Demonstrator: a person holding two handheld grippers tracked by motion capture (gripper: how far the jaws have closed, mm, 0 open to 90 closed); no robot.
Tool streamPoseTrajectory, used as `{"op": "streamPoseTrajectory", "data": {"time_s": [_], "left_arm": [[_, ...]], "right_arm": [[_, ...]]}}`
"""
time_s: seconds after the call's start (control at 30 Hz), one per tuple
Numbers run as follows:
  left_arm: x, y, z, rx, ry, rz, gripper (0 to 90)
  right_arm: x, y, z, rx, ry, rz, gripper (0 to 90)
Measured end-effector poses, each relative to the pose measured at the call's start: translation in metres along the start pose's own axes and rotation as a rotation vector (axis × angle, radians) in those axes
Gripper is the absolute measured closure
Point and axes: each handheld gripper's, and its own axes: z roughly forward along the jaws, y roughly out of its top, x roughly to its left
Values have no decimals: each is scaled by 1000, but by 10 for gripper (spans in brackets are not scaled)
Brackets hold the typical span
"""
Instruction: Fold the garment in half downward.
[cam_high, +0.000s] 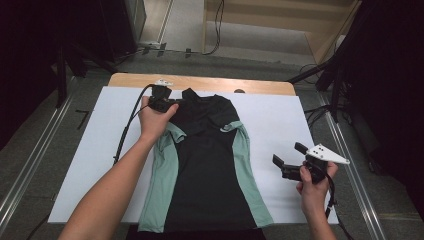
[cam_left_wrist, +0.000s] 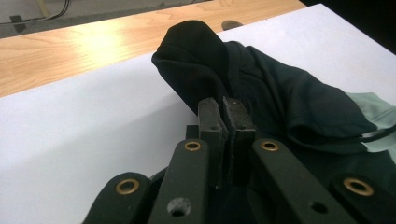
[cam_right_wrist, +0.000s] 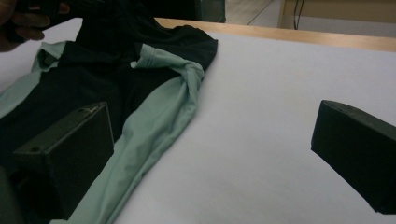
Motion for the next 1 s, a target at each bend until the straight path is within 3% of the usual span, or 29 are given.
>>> {"op": "streamPoseTrajectory", "data": {"time_s": [0.4,1.0], "left_arm": [[-5,-4,-7,-25,-22,8,879],[-17,-13,-13,-38,-40,41,879]], "right_arm": [[10,36,30,2,35,-23,0],[21,69,76,23,76,-54,0]]}}
